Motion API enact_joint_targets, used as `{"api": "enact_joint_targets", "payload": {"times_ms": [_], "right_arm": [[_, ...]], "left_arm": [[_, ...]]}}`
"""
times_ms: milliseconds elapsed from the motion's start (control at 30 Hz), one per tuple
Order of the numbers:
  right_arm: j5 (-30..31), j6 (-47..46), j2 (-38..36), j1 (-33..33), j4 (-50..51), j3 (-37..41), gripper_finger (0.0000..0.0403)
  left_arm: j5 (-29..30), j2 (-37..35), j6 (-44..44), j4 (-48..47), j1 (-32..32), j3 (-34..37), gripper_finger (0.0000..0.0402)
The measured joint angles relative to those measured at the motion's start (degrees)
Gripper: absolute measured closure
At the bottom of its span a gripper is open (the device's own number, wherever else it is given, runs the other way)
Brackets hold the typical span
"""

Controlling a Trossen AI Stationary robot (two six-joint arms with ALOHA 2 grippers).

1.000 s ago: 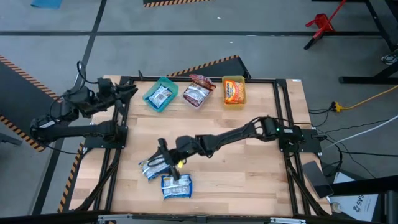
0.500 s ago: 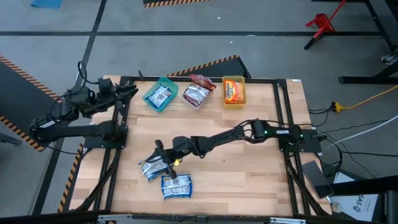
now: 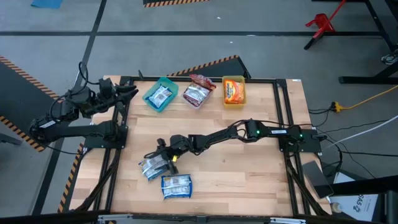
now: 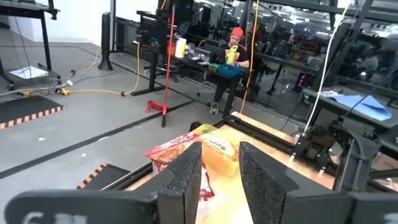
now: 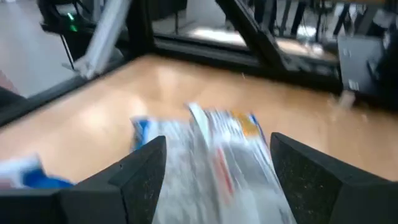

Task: Sort Maruchan noodles
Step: Put the top blue noodle pack into the blue bin

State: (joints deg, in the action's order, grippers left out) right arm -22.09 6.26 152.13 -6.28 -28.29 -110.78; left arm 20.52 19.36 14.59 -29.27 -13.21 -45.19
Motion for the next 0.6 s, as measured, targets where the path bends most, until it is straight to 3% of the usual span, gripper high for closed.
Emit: {"api": "enact_joint_targets", "payload": {"times_ms": [233, 600], "right_arm": [[2.63, 1.35, -0.02, 0.73, 4.49, -0.01, 0.0148], [4.0, 1.7, -0.37, 0.66, 8.5, -0.22, 0.0311]], "left_arm": [[1.38, 0.01, -0.02, -1.47, 0.0, 0.0, 0.0301], [1.48, 0.01, -0.24, -2.23, 0.0, 0.02, 0.0301]]}}
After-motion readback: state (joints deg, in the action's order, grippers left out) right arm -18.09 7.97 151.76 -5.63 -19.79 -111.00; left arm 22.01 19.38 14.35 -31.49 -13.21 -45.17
